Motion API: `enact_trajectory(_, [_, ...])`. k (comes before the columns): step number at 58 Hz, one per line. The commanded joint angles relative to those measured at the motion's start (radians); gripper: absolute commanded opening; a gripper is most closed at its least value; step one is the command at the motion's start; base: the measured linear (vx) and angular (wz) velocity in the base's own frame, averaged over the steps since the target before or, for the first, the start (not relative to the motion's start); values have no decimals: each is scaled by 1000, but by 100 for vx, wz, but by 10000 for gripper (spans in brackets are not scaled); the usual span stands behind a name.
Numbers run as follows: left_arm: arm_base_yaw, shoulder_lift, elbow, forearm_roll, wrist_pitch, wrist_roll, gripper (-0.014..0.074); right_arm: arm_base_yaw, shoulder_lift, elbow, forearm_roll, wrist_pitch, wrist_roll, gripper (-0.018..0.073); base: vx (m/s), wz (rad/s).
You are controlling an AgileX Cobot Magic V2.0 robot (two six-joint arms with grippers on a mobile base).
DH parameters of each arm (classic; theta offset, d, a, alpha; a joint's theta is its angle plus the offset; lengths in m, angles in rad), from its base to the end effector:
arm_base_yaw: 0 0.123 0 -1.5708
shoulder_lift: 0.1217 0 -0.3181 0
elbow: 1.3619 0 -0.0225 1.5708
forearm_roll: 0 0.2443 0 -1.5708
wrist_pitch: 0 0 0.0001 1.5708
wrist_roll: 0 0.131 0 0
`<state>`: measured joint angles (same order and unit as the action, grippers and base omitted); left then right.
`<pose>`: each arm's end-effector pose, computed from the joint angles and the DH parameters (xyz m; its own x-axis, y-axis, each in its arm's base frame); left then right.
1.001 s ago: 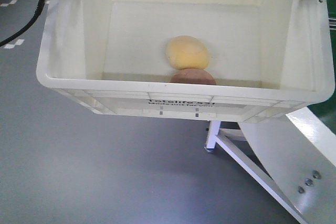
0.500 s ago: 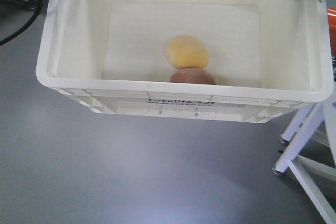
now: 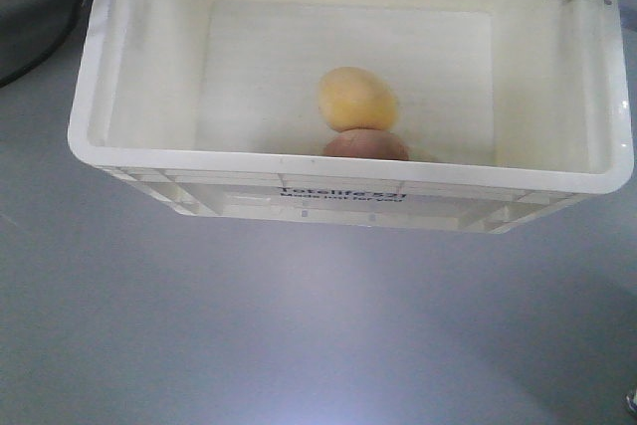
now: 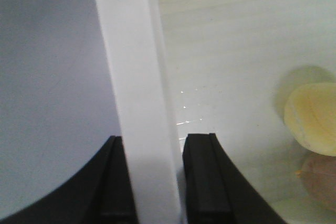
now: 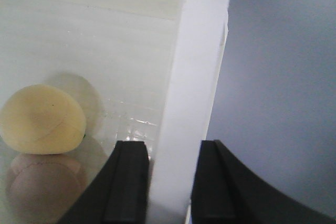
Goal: Place moving items into box and shelve
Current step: 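Hold the tote with both grippers while the base drives away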
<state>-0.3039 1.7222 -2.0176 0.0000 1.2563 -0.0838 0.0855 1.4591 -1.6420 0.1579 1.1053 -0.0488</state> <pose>0.3703 -0.1161 0.4409 -0.7541 0.1488 -0.6397 0.2370 0.9700 -0.0537 0.3173 0.0457 0.4322 -0.7392 -0.0410 -0.6722 -0.1624 0.9795 0.1189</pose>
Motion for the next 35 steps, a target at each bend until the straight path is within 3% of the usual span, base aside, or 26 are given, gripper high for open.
enact_trajectory(1, [4, -64, -35, 30, -105, 4, 2, -6, -53, -46, -14, -115, -12, -5, 6, 47])
enact_trajectory(35, [4, -64, -35, 30, -106, 4, 2, -6, -54, -46, -15, -108, -12, -5, 13, 62])
